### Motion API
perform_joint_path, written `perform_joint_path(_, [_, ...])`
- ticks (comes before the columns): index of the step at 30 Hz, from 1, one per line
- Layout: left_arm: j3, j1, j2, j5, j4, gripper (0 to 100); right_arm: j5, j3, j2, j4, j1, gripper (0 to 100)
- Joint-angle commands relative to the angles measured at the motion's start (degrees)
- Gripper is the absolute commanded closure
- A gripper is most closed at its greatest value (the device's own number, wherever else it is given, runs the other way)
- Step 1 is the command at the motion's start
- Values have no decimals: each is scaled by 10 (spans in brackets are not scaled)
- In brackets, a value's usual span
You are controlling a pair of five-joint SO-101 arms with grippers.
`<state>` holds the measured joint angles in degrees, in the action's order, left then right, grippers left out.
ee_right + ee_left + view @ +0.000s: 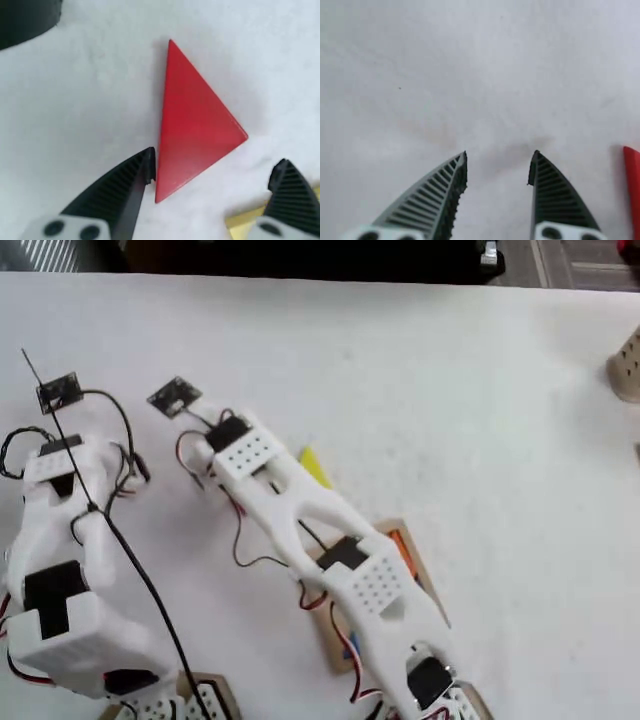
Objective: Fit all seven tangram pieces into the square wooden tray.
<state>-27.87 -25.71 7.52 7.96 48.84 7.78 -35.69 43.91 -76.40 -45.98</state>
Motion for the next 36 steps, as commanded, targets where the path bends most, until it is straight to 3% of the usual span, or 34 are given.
perform_joint_path(1, [11, 3, -35, 7, -11, 793, 10, -54, -46, -46, -3, 648])
perform_joint_path(15, [12, 3, -35, 5, -11, 793, 15, -66, -47, -25, 48, 648])
perform_joint_path(24, [14, 3, -34, 5, -11, 793, 16, -67, 33, 58, 44, 648])
perform_joint_path(36, [11, 2, -34, 5, -22, 795, 33, -68, 67, 58, 38, 648])
